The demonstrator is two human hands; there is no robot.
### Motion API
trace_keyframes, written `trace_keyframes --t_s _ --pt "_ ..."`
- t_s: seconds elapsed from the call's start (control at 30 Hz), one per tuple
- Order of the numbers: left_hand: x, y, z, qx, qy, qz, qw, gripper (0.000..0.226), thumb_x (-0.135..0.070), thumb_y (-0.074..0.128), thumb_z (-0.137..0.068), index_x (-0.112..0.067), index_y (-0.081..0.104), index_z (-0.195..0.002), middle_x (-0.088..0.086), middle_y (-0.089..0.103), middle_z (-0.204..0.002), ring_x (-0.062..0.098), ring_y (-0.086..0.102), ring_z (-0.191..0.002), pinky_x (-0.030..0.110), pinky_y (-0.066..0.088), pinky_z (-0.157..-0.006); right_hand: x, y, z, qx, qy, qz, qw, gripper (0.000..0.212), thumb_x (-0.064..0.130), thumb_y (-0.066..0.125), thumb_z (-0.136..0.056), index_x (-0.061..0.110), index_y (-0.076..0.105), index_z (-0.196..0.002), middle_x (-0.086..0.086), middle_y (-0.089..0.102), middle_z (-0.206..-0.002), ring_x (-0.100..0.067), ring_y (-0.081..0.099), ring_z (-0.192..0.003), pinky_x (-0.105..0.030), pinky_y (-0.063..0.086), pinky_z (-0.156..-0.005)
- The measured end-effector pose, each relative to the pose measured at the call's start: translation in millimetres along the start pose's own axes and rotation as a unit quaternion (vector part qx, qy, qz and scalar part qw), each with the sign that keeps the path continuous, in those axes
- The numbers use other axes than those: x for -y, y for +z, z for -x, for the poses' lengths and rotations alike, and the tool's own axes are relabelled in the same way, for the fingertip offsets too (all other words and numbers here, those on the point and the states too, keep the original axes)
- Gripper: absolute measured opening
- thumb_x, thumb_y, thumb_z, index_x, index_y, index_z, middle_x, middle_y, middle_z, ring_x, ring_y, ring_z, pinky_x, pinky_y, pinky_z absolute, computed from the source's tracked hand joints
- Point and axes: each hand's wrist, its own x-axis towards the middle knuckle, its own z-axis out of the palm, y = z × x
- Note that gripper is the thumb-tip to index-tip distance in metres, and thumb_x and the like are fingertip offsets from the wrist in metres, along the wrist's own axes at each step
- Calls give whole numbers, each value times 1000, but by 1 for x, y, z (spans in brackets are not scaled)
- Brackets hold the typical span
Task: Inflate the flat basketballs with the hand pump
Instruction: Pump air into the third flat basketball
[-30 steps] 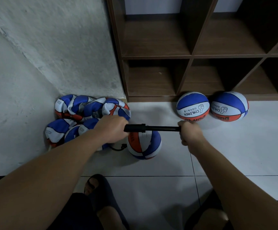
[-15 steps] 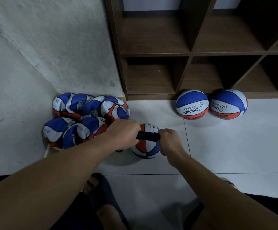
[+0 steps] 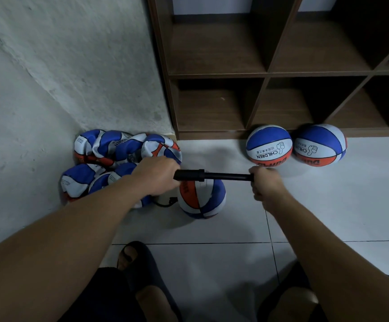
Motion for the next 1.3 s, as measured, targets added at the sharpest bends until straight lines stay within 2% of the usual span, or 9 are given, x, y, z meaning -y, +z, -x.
trace_keyframes --t_s 0.23,0.37,0.43,0.63,0.87,0.93,1.07,1.2,1.3 --pt "-22 6 -1 -27 5 25 999 31 -38 62 -94 -26 53 -67 -3 60 -64 19 60 -56 34 49 -53 -5 33 27 -24 -115 67 991 25 22 47 -102 2 62 -104 -10 49 -76 -25 43 -68 -42 35 -62" --pt "-36 10 -1 -42 28 -6 999 30 -35 64 -93 -28 50 -68 -4 60 -65 17 59 -57 31 42 -50 -9 47 45 0 -133 91 987 25 15 47 -103 7 52 -80 -3 45 -65 -19 40 -60 -33 30 -56" --pt "-39 10 0 -38 34 -7 999 26 -31 66 -92 -27 53 -70 -5 61 -66 17 60 -58 32 46 -51 -10 52 52 13 -144 107 984 29 15 47 -105 11 50 -77 -1 43 -64 -17 39 -58 -30 29 -53" --pt "-40 7 2 -38 43 0 998 17 -30 63 -91 -26 60 -74 -5 61 -66 17 61 -58 38 57 -57 -11 55 53 19 -125 102 987 27 18 48 -104 10 54 -79 -2 46 -64 -19 42 -58 -32 31 -53" --pt "-26 5 -1 -33 25 31 999 25 -34 61 -89 -23 56 -67 -3 60 -62 17 59 -55 32 47 -51 7 37 42 20 -115 123 986 25 21 51 -102 1 62 -92 -8 47 -72 -23 44 -65 -38 35 -60" --pt "-11 4 -2 -31 5 34 999 30 -39 61 -93 -23 58 -68 -2 61 -63 17 60 -55 32 46 -52 13 21 32 -15 -121 97 988 16 21 55 -98 10 58 -87 -9 48 -75 -26 44 -68 -39 37 -60" --pt "2 5 0 -29 -8 35 999 33 -42 60 -96 -23 60 -70 -2 61 -64 18 60 -56 34 48 -53 15 -1 17 -61 -98 29 993 3 21 55 -89 23 57 -90 -3 49 -75 -23 39 -67 -28 34 -48" --pt "-18 4 0 -39 5 39 998 31 -35 61 -95 -23 56 -67 -2 59 -62 18 58 -54 30 38 -49 13 14 33 -67 -154 76 983 21 24 50 -101 9 62 -95 -8 60 -83 -25 50 -73 -39 41 -65" --pt "-28 1 -2 -55 16 24 998 30 -31 63 -92 -25 52 -65 -3 58 -61 16 56 -52 28 34 -49 12 30 49 -51 -201 113 972 31 27 47 -109 2 61 -96 -11 62 -82 -23 54 -73 -39 44 -67"
